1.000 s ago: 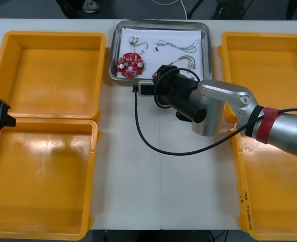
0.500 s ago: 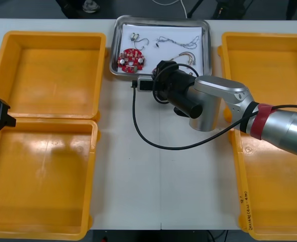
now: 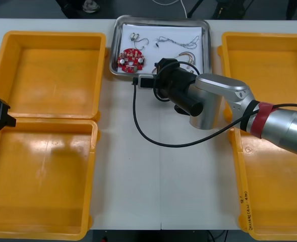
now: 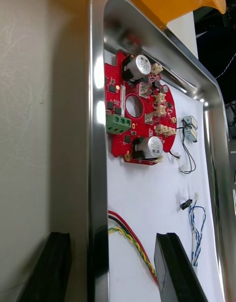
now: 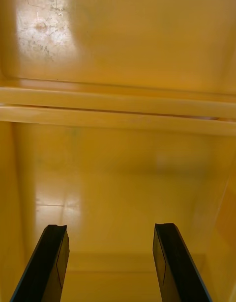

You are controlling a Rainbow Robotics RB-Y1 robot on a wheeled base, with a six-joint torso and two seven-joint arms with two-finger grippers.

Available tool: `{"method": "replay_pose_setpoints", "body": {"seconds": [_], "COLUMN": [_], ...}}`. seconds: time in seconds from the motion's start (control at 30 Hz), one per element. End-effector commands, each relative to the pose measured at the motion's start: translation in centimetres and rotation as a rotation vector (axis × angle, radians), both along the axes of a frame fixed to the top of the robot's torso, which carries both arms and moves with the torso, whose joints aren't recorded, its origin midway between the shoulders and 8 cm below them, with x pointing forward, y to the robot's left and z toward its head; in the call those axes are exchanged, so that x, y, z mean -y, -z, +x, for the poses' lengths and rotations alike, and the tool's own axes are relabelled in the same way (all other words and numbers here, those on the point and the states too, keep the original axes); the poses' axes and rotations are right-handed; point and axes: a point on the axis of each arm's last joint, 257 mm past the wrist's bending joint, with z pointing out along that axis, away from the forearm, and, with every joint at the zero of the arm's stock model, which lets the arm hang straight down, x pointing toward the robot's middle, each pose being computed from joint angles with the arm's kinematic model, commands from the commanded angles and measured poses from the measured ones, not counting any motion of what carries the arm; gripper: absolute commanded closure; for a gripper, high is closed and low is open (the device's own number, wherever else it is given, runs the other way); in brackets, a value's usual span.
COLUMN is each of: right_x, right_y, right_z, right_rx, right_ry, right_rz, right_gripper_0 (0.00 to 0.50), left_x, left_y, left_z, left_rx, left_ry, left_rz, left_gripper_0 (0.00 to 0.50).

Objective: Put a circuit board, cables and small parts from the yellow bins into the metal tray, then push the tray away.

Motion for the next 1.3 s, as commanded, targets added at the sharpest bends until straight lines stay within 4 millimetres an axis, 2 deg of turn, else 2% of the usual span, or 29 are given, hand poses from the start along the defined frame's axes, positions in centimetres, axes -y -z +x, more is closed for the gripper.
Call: {"method": "replay_pose_setpoints", "body": {"seconds": [0.03,0.17,0.27,0.53,1.07,1.3], "right_x": [-1.9,-1.9,-2.0,-1.9,-1.0,-1.0], "right_y": [-3.7,-4.6,-6.1,-7.1,-5.9,-6.3], "right_z": [0.4,0.3,0.0,-1.3,-4.5,-6.1], "right_rx": [0.031,0.031,0.039,0.001,-0.057,-0.076], "right_ry": [-0.013,0.008,0.044,0.117,0.136,0.164], "right_rz": [0.061,0.076,0.085,0.093,0.062,0.051], "right_gripper_0": [0.000,0.000,0.000,0.000,0.000,0.000], "left_x": [0.5,0.5,0.5,0.5,0.5,0.5], "left_y": [0.4,0.4,0.4,0.4,0.4,0.4], "left_z": [-0.5,-0.5,-0.5,-0.5,-0.5,-0.5], "left_rx": [-0.001,-0.001,-0.001,-0.001,-0.001,-0.001], "left_ry": [0.077,0.077,0.077,0.077,0.077,0.077], "left_rz": [0.039,0.039,0.039,0.039,0.039,0.039], "left_gripper_0": [0.000,0.000,0.000,0.000,0.000,0.000]}}
